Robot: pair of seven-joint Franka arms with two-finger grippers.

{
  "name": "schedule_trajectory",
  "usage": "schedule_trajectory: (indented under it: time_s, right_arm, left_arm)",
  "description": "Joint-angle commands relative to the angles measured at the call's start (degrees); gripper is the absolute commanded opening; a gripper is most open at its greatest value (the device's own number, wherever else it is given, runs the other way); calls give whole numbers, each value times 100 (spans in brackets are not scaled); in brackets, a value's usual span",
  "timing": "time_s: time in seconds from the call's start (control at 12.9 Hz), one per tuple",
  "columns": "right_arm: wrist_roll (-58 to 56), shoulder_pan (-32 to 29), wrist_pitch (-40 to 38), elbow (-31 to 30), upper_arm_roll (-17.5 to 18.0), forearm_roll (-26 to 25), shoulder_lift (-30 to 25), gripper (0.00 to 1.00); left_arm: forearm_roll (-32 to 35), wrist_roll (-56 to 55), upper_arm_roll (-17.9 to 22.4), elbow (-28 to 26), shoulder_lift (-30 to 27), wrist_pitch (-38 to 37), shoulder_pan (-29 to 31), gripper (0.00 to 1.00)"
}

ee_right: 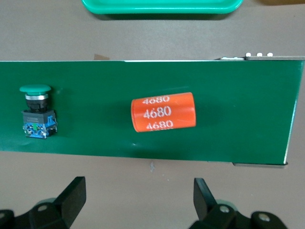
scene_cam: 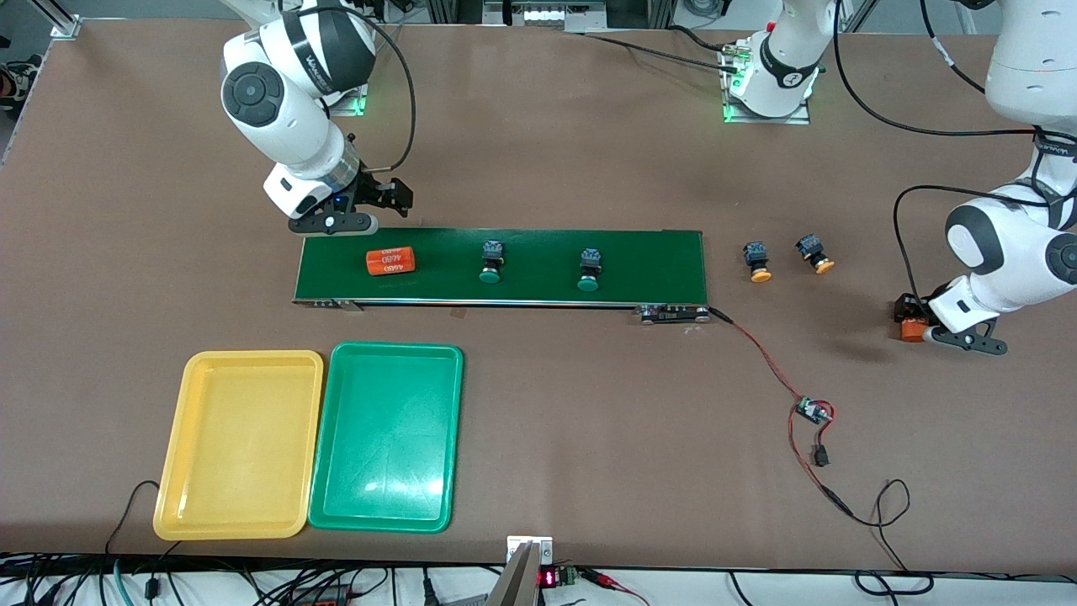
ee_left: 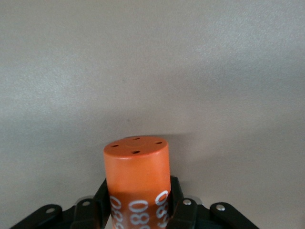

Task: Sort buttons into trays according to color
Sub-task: 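Grasp the belt cylinder with the right gripper while the left gripper grasps another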

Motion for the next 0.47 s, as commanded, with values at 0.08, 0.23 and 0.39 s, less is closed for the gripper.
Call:
schedule_trajectory:
  time_s: [0.08, 0.23, 0.39]
  right_arm:
    - [474, 269, 182, 156, -7, -12, 310, 100]
    - [729, 393, 252, 209, -7, -265, 469, 100]
    - [967, 524, 314, 262, -7, -416, 601, 100]
  left_arm:
    - [-67, 190, -40, 507, -388, -1392, -91, 15]
    - [-67, 181, -232, 1087, -458, -2579, -152, 15]
    - [-32, 286, -461, 1370, -520, -3346, -275, 16]
